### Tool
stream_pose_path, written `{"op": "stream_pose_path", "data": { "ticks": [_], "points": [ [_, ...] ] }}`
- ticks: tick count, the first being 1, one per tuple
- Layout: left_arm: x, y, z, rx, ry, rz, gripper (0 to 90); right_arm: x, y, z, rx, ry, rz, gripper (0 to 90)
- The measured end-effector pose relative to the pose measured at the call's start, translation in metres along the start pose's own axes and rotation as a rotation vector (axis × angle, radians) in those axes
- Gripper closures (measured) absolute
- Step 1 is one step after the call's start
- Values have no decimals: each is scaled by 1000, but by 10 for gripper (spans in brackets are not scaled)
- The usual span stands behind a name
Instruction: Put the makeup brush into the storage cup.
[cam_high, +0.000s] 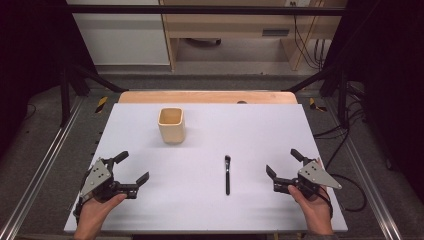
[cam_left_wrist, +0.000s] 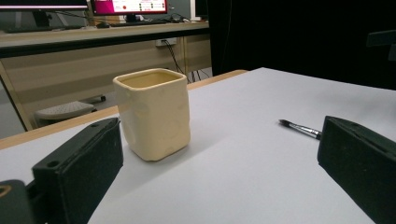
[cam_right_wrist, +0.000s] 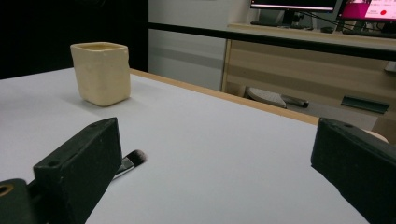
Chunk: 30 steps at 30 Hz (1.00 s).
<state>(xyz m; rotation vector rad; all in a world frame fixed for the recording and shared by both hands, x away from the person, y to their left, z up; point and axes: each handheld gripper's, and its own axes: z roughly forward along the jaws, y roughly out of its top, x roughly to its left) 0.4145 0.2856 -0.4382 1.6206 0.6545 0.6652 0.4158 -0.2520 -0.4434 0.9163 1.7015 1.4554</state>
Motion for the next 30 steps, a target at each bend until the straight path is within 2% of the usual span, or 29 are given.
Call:
{"op": "stream_pose_path", "data": {
  "ticks": [2, 4, 6, 10, 13, 14, 15, 16, 19, 20, 22, 23, 24, 25, 26, 27, 28, 29, 30],
  "points": [
    [-1, 0, 1, 4, -3, 6, 1, 0, 0, -1, -2, -1, 7, 20],
    [-3, -1, 2, 5, -8, 5, 2, 0, -1, -2, 2, 11, 71, 20],
    [-6, -1, 3, 3, -11, 2, 2, 1, -1, -3, 10, 13, 79, 24],
    [-7, -1, 2, -6, -16, -8, 2, 8, -4, -1, 64, 40, 49, 26],
    [-6, -2, 2, 2, -14, -8, 3, 13, -1, 2, 79, 51, 34, 30],
    [-5, -3, 3, 1, -15, -13, 3, 17, 3, 4, 75, 61, 18, 30],
    [-5, -3, 3, -1, -16, -15, 4, 25, 13, 6, 63, 78, -42, 51],
    [-4, -3, 3, -5, -15, -19, 5, 29, 18, 8, 71, 88, -62, 59],
    [-2, -3, 2, -9, -7, -22, 5, 35, 29, 11, 96, 102, -69, 61],
    [-1, -3, 2, -10, -7, -24, 5, 41, 38, 14, 120, 110, -68, 69],
    [0, -4, 2, -9, -2, -26, 5, 44, 42, 16, 135, 112, -68, 75],
    [1, -5, 3, 3, 2, -16, 5, 49, 49, 21, 177, 116, -68, 77],
    [1, -5, 3, 3, 2, -16, 5, 49, 49, 21, 177, 116, -68, 77],
    [1, -5, 2, 6, 3, -11, 5, 54, 55, 27, 235, 115, -65, 95],
    [2, -5, 2, 5, 6, -4, 5, 54, 55, 27, 235, 115, -65, 95],
    [2, -4, 1, -1, 13, -6, 7, 58, 61, 34, 308, 132, -80, 107],
    [4, -4, 0, -7, 16, -17, 7, 58, 61, 34, 308, 132, -80, 107],
    [5, -5, -1, -10, 22, -23, 6, 64, 67, 40, 349, 144, -72, 106],
    [6, -5, -1, -6, 29, -19, 6, 64, 67, 40, 349, 144, -72, 106]
  ]
}}
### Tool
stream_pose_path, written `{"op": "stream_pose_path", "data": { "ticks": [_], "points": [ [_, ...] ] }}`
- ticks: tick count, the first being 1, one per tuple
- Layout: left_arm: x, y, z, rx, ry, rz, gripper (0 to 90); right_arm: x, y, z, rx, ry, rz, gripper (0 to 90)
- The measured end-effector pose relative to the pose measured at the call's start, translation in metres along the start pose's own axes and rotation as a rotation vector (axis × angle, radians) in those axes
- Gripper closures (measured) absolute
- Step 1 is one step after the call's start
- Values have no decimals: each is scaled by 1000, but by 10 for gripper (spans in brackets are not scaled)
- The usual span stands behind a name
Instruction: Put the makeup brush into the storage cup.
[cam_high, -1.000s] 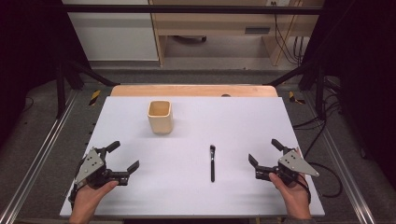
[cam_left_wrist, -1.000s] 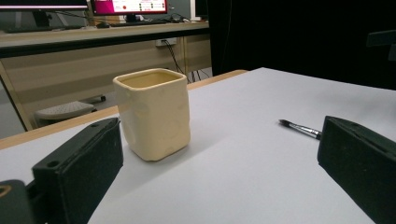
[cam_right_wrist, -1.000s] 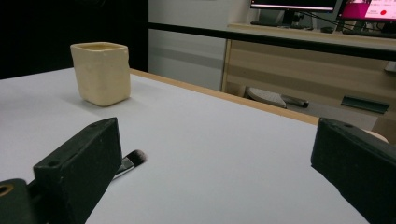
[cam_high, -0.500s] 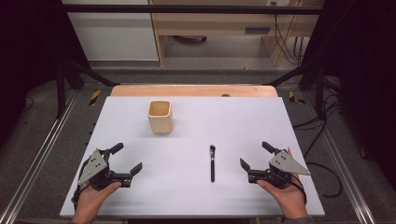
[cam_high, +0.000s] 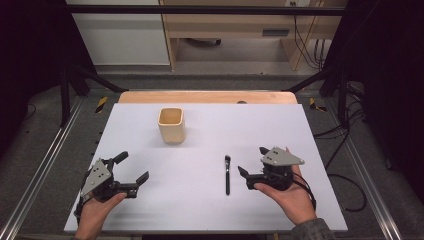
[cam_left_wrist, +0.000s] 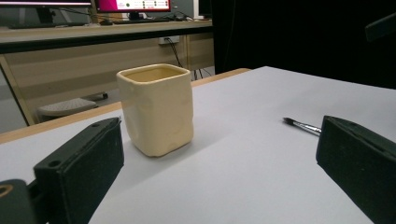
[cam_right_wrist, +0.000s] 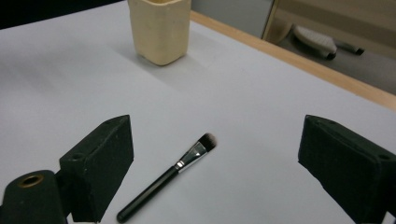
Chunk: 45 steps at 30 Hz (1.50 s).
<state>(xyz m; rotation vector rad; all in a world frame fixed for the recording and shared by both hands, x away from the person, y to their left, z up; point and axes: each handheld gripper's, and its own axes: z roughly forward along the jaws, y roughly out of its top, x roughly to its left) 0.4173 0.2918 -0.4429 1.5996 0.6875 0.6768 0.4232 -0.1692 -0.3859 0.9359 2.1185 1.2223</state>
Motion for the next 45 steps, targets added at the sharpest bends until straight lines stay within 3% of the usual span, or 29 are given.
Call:
{"op": "stream_pose_path", "data": {
  "ticks": [9, 18, 22, 36, 45],
  "points": [
    [2, 1, -3, -16, 12, -19, 7, 13, 24, 28, 142, -33, 37, 103],
    [1, 1, -1, -13, 3, -11, 7, 18, 20, 45, 235, -43, 47, 91],
    [1, 1, 0, -14, 0, -16, 6, 21, 12, 59, 318, -43, 40, 82],
    [-1, 1, 1, -6, -8, -6, 6, 27, 2, 76, 399, -27, 60, 79],
    [-2, 1, 2, -5, -14, -6, 6, 30, 1, 84, 422, -30, 58, 75]
  ]
}}
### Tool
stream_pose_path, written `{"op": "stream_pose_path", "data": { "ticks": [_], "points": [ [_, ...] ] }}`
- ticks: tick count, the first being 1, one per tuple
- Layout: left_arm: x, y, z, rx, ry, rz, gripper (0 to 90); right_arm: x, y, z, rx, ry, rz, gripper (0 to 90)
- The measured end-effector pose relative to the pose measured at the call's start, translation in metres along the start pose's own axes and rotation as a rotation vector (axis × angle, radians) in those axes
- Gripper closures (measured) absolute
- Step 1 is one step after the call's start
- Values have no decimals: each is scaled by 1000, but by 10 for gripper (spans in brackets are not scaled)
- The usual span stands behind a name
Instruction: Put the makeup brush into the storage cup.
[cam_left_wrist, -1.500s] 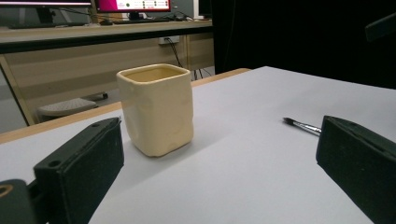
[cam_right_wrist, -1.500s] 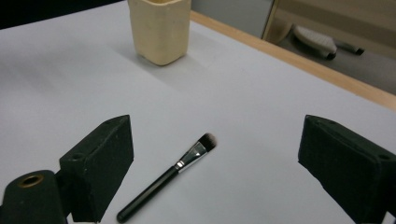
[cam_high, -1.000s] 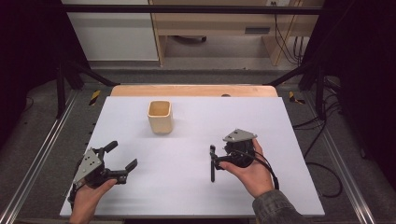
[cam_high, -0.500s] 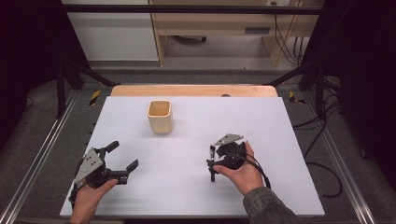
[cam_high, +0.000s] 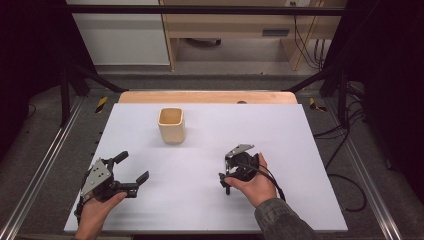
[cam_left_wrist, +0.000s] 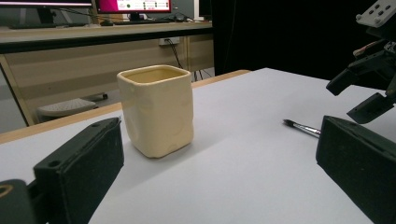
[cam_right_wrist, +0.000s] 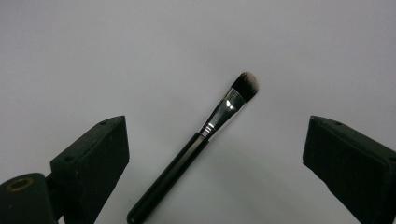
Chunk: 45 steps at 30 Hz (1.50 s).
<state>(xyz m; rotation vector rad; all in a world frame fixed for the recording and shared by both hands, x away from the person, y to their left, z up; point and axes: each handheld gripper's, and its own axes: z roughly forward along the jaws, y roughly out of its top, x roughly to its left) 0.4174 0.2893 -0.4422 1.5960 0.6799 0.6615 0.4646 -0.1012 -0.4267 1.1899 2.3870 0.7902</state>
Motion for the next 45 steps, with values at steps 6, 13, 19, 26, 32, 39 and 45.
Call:
{"op": "stream_pose_path", "data": {
  "ticks": [6, 13, 19, 26, 32, 39, 45],
  "points": [
    [0, 0, 0, 1, -1, 3, 6, 2, 1, 2, 4, 5, -4, 78],
    [0, 0, 0, -3, 0, 0, 6, 4, 2, 4, 13, 7, 2, 86],
    [0, 0, 0, -6, 9, 3, 7, 8, 2, 7, 22, -3, -5, 86],
    [1, 1, 0, -6, 14, 3, 7, 12, 1, 13, 32, -8, 5, 93],
    [1, 0, 0, -6, 14, 3, 7, 10, 2, 20, 49, -9, 18, 135],
    [2, 1, -1, -8, 17, 2, 7, 11, 5, 27, 56, -17, 31, 130],
    [2, 1, -1, -10, 19, 2, 7, 9, 5, 30, 61, -16, 54, 124]
  ]
}}
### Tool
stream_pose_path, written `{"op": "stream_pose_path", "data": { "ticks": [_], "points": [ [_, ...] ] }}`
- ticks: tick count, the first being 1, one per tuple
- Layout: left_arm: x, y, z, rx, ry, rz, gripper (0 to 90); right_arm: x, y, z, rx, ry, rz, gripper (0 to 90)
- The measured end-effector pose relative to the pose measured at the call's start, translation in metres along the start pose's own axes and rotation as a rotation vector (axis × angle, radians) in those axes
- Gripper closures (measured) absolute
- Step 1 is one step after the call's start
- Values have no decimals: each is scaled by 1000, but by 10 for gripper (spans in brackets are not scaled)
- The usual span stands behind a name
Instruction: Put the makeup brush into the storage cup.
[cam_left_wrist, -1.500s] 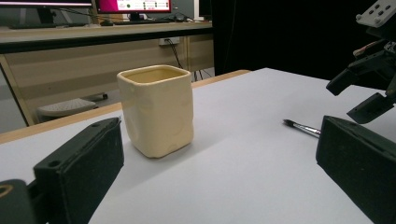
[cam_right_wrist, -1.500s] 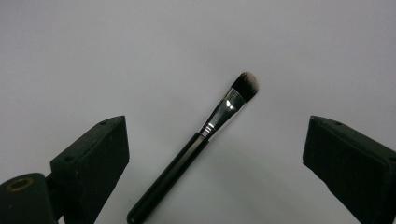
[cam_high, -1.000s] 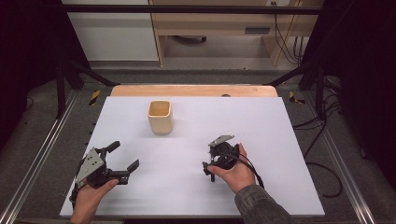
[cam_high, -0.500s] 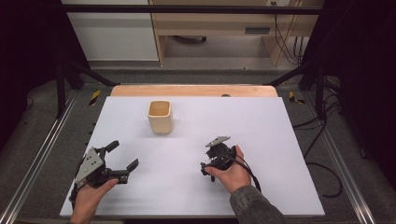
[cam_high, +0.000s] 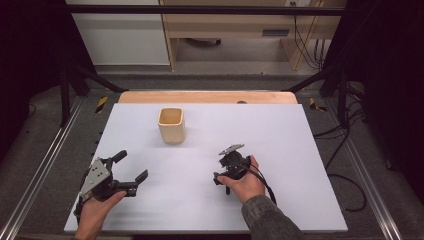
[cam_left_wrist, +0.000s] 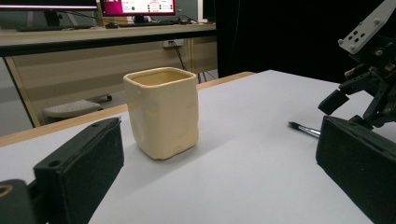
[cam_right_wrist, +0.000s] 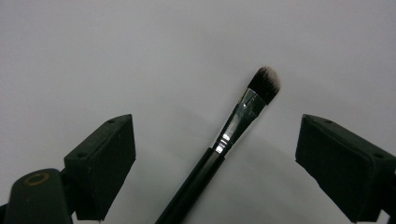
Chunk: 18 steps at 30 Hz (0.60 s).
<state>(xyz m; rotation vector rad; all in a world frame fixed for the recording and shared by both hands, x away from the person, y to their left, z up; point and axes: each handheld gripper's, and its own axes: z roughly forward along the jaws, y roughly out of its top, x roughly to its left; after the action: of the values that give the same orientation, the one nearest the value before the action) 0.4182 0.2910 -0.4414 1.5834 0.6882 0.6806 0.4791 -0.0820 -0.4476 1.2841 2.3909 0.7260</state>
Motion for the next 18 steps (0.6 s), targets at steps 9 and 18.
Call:
{"op": "stream_pose_path", "data": {
  "ticks": [9, 18],
  "points": [
    [0, 0, 0, 2, -1, 1, 7, -2, 1, 3, -1, 18, 9, 114],
    [0, 0, 1, 8, -3, 6, 7, -3, 1, 6, 8, 23, 15, 83]
  ]
}}
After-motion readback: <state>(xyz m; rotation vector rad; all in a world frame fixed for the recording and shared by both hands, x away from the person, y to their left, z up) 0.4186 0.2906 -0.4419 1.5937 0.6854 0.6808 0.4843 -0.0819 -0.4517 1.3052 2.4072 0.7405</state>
